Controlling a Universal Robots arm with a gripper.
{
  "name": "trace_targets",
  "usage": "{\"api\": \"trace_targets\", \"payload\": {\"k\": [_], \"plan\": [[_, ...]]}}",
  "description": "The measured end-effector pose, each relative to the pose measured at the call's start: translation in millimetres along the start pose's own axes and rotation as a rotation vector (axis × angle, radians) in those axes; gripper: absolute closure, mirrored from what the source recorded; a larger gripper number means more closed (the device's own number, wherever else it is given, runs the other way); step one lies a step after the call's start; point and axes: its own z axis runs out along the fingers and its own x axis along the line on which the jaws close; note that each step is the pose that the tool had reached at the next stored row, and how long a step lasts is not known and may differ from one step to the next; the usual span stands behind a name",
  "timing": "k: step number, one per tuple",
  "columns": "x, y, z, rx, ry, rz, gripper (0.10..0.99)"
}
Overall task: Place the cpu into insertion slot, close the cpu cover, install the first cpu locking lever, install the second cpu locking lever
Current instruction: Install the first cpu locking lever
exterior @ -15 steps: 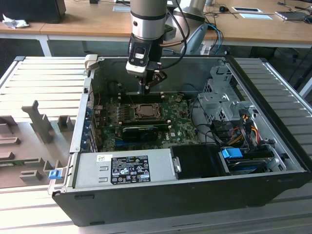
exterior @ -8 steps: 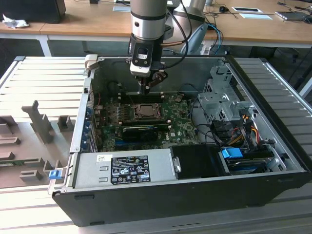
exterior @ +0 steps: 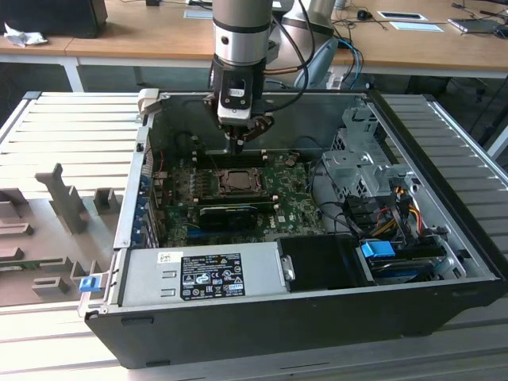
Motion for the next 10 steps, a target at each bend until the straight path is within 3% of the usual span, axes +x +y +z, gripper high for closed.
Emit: {"api": "trace_targets", "payload": {"k": [10], "plan": [[0.0,0.0,0.1,0.002,0.0026,-0.086,0.98]]}}
